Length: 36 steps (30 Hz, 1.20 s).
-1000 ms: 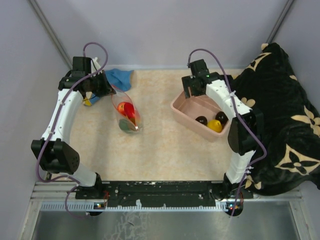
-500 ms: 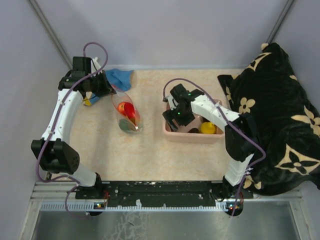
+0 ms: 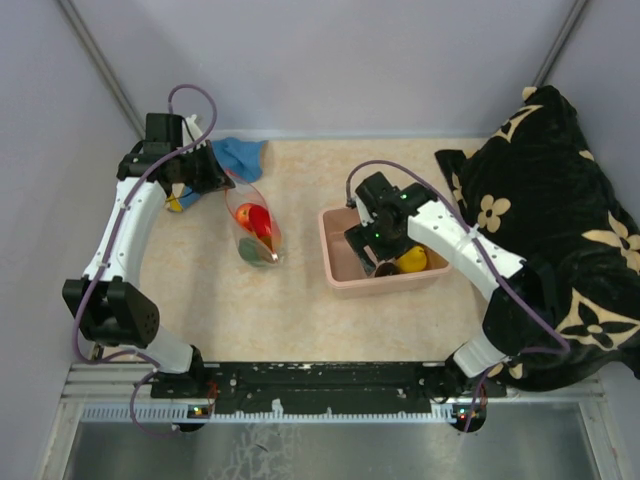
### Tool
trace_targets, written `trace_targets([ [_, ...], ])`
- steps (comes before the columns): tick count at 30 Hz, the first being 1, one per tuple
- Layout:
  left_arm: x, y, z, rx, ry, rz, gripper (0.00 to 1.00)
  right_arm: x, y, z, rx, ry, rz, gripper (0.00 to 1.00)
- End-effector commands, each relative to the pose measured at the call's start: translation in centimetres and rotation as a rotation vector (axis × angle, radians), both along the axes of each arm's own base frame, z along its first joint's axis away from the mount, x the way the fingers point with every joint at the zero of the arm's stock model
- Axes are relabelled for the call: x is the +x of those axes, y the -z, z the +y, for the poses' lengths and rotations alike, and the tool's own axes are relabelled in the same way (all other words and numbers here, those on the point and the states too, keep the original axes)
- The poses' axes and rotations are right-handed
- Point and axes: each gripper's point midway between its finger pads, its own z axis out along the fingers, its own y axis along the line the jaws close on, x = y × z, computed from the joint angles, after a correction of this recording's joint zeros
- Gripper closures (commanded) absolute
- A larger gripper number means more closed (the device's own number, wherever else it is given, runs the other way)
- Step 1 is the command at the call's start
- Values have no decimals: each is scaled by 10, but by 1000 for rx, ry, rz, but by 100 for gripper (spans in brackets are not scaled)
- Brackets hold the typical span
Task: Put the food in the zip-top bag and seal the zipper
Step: Move the bin to the center of the board, then pick up the fake fruit from the bin.
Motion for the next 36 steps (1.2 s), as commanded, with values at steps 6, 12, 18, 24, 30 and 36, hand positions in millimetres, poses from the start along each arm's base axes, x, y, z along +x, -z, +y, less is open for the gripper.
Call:
trace_targets([
  [6,4,-2,-3,-24,17,-18,100,55,2,-63,-148,388,-180,18],
  [12,0,0,-3,-31,19,-15,100,103,10,-71,-156,477,-357,16],
  [18,-3,-2,-7,-48,28,-14,100,139,28,-78,-132,567,-496,14],
  [24,-4,-2,-8,-55,31,-11,100,158,58,-71,-86,575,-492,14],
  [30,-2,1,-10,-64,35,-3,100,166,85,-69,-38,562,-436,15],
  [36,-1,2,-9,-66,31,0,100,163,102,-65,-9,523,-392,18],
])
